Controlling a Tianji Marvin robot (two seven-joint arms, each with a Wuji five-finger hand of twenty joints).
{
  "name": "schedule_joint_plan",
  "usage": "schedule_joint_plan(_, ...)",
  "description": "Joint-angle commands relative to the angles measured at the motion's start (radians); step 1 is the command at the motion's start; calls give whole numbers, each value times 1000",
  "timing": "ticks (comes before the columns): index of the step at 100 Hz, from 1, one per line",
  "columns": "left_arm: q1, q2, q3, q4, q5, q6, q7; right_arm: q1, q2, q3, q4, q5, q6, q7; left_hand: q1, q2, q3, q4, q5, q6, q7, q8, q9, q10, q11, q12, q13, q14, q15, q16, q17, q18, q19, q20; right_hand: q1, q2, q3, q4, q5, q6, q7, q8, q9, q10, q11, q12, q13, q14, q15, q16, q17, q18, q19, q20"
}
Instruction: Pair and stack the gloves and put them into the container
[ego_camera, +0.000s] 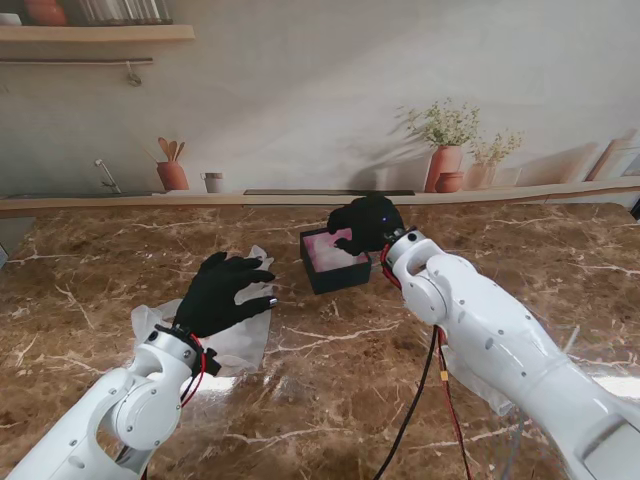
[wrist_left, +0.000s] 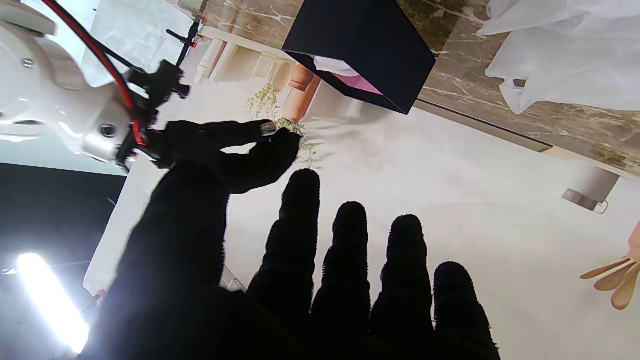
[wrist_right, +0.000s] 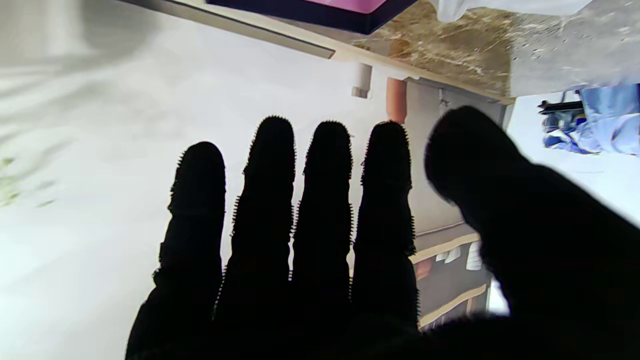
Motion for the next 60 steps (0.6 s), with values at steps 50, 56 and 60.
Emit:
schedule_joint_plan(50,-16,-6,35,-5,-4,-16,12,-581,57,424,-384,-139,316,19,30,46,-51,24,-32,-8,-4,-2,-33,-23,-28,-15,-39,-49,-33,-12,-12,-4,-35,27,-36,21,-63,73,6,23,-104,105,-18,16,-1,-20,-12,20,10,-33,-31,36,-14,-11)
schedule_joint_plan(56,-15,-5,36,-11,-4,-17,8,-634,54,456,-414,-151,383,18,31,46,-51,25,-32,-8,-4,-2,-33,-25,-28,-16,-40,-50,-34,-12,-13,-5,-36,26,-23,13,-76,55,14,24,-88,99,-9,22,5,-8,-2,25,28,-17,-26,43,8,1)
schedule_joint_plan(60,-17,-4,37,-15,-2,-19,6,-667,54,477,-432,-176,427,22,31,47,-52,25,-31,-8,-4,-2,-33,-24,-28,-16,-40,-49,-34,-12,-12,-6,-36,26,-22,9,-80,53,16,26,-83,97,-8,20,5,-5,2,25,32,-14,-23,45,14,3)
